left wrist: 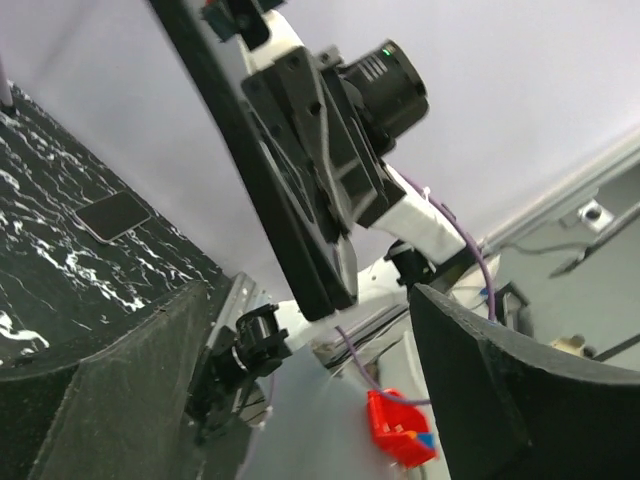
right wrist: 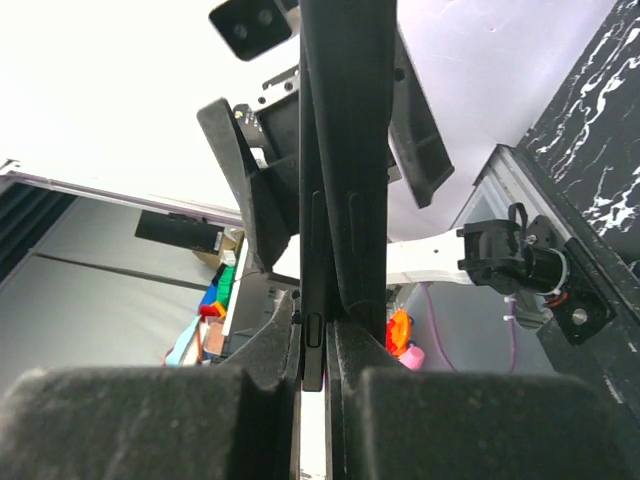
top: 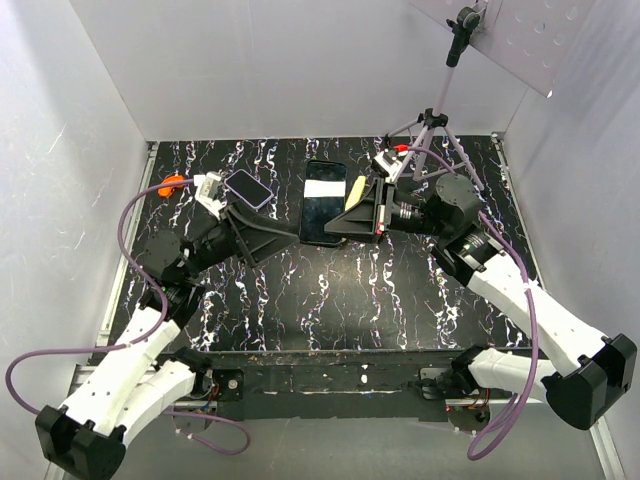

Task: Take the phone out of the phone case
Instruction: Remove the phone case from the phone.

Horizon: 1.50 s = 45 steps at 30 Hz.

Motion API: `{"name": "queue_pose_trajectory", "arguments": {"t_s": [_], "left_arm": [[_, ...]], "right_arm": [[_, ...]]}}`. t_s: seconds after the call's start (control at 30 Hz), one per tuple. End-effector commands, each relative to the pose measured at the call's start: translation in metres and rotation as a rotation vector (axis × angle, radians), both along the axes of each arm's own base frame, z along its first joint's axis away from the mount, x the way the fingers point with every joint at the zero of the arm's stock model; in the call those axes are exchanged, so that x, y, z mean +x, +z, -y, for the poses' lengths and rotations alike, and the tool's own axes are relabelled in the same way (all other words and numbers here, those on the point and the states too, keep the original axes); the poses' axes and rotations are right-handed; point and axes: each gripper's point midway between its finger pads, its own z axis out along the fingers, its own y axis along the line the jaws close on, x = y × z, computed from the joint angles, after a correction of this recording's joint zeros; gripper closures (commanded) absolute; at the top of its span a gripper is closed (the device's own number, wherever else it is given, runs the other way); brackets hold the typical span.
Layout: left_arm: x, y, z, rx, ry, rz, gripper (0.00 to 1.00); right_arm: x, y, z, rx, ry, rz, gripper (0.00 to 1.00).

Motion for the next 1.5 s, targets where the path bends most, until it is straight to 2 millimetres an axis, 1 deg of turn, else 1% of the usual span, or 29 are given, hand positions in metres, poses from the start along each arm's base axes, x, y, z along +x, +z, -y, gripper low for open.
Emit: {"name": "queue_pose_trajectory", "arguments": {"t_s": [0.0,0.07,0.13,0.23,0.37,0.47,0.57,0.67,0.7,0.77,0.87,1.03,1.1,1.2,1.3,1.4,1.47], "left_arm": [[-0.028,0.007,-0.004,0.060,-0.058,0.216,0.23],[-0.032,0.008,-0.002,0.064,-0.093,0.225,0.29],[-0.033,0.008,0.000,0.061,-0.115,0.226,0.34],[-0.033,0.014,0.000,0.041,-0.123,0.236,0.35],[-0.027,0.016,0.003,0.029,-0.126,0.215,0.35],[-0.024,0.020,0.004,0.008,-0.124,0.213,0.41],[-0.023,0.023,0.005,-0.005,-0.129,0.215,0.41],[-0.021,0.022,0.006,-0.007,-0.128,0.204,0.40],[-0.019,0.021,0.007,-0.004,-0.124,0.193,0.42],[-0.016,0.020,0.008,0.006,-0.115,0.190,0.51],[-0.013,0.018,0.008,0.014,-0.101,0.186,0.60],[-0.008,0.017,0.010,0.025,-0.094,0.181,0.68],[-0.005,0.015,0.011,0.038,-0.089,0.164,0.74],[0.000,0.011,0.012,0.043,-0.076,0.148,0.78],[0.003,0.009,0.012,0.047,-0.064,0.130,0.86],[0.006,0.009,0.011,0.045,-0.042,0.117,0.87],[0.008,0.011,0.011,0.035,-0.036,0.114,0.82]], "right_arm": [[-0.015,0.041,0.012,0.139,0.040,0.087,0.99],[-0.016,0.045,0.013,0.159,0.051,0.093,0.99],[-0.017,0.046,0.013,0.162,0.055,0.089,0.99],[-0.016,0.047,0.013,0.163,0.049,0.089,0.99],[-0.015,0.049,0.012,0.166,0.048,0.092,0.99],[-0.015,0.047,0.012,0.161,0.048,0.089,0.99],[-0.014,0.045,0.012,0.154,0.043,0.091,0.99],[-0.012,0.042,0.011,0.145,0.033,0.088,0.99],[-0.012,0.042,0.011,0.145,0.035,0.088,0.99],[-0.012,0.044,0.011,0.148,0.037,0.090,0.99],[-0.013,0.046,0.011,0.153,0.042,0.094,0.99],[-0.015,0.048,0.011,0.161,0.052,0.094,0.99],[-0.016,0.049,0.012,0.166,0.055,0.097,0.99],[-0.018,0.051,0.013,0.172,0.057,0.102,0.99],[-0.020,0.053,0.015,0.179,0.056,0.110,0.99],[-0.020,0.053,0.015,0.178,0.055,0.110,0.99],[-0.020,0.051,0.015,0.175,0.056,0.106,0.99]]}}
